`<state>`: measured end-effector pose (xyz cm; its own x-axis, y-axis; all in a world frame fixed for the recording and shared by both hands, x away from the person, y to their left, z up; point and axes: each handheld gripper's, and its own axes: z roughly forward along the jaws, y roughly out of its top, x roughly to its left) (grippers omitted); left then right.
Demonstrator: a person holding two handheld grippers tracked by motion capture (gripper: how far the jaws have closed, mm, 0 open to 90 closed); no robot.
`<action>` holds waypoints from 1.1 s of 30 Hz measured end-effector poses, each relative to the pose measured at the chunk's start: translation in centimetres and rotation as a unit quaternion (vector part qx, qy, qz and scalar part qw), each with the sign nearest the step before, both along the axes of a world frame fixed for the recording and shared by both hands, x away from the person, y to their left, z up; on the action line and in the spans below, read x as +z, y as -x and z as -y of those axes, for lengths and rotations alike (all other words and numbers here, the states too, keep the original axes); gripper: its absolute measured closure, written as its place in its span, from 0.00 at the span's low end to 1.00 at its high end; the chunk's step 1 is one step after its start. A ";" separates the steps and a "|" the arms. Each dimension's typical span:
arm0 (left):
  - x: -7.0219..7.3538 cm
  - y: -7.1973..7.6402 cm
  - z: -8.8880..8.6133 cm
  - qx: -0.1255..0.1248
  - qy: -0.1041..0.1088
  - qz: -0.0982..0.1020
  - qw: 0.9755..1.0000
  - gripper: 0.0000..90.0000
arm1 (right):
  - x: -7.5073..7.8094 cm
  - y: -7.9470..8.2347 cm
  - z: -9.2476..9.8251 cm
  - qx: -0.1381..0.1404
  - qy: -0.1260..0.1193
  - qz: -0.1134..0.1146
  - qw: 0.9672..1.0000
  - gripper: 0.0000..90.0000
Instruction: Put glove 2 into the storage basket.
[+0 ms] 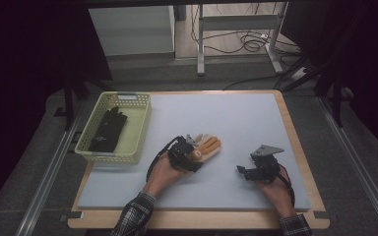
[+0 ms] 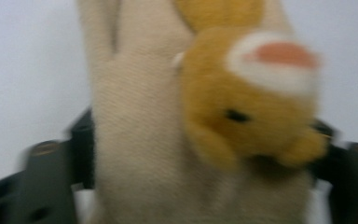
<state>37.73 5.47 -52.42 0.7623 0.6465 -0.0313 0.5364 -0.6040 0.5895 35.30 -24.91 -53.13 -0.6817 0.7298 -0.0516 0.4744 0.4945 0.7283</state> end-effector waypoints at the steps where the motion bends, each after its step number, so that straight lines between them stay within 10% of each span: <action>1: 0.1 0.1 0.0 0.000 0.000 0.000 1.000 0.43 | 0.0 0.0 0.0 0.000 0.000 0.000 1.000 0.26; 13: 1.6 0.3 -0.7 0.016 0.019 0.009 1.000 0.75 | 0.0 0.0 0.0 0.000 0.000 0.000 1.000 0.26; 33: 7.3 -0.6 -2.4 0.037 0.018 0.041 0.998 0.78 | 0.0 -0.1 0.0 0.001 -0.001 -0.002 1.000 0.26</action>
<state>38.29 7.92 -45.10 0.7141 0.7001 0.0053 0.5275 -0.5430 0.6534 35.35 -24.94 -53.12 -0.6829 0.7290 -0.0469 0.4769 0.4935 0.7274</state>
